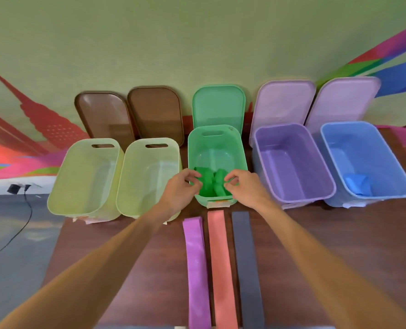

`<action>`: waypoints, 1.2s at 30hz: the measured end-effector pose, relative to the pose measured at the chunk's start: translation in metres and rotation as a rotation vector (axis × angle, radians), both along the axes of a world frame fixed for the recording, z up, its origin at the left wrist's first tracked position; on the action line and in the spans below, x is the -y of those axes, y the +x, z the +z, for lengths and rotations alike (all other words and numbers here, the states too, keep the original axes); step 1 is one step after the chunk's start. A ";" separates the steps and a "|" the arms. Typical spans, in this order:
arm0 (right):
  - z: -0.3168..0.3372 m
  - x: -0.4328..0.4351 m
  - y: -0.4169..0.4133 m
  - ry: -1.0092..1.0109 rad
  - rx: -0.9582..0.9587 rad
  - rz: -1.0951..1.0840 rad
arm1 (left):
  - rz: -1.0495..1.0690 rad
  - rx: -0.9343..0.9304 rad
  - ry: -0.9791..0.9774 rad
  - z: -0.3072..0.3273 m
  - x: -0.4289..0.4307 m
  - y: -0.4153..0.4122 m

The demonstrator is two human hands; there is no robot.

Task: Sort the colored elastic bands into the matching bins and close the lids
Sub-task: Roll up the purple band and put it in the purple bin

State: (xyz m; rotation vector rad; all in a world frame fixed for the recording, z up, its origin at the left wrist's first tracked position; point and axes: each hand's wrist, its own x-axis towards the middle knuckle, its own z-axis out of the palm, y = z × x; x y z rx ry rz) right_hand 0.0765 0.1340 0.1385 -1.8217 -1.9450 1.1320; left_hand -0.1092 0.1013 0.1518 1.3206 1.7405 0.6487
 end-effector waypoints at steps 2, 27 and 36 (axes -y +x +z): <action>-0.001 0.012 -0.004 0.003 0.006 0.000 | -0.015 0.008 0.024 0.002 0.015 -0.005; -0.065 0.129 -0.030 -0.176 0.091 -0.015 | -0.020 -0.069 -0.161 -0.100 0.118 -0.047; -0.102 0.102 -0.024 -0.202 0.027 -0.045 | 0.205 -0.064 -0.160 -0.134 0.091 -0.012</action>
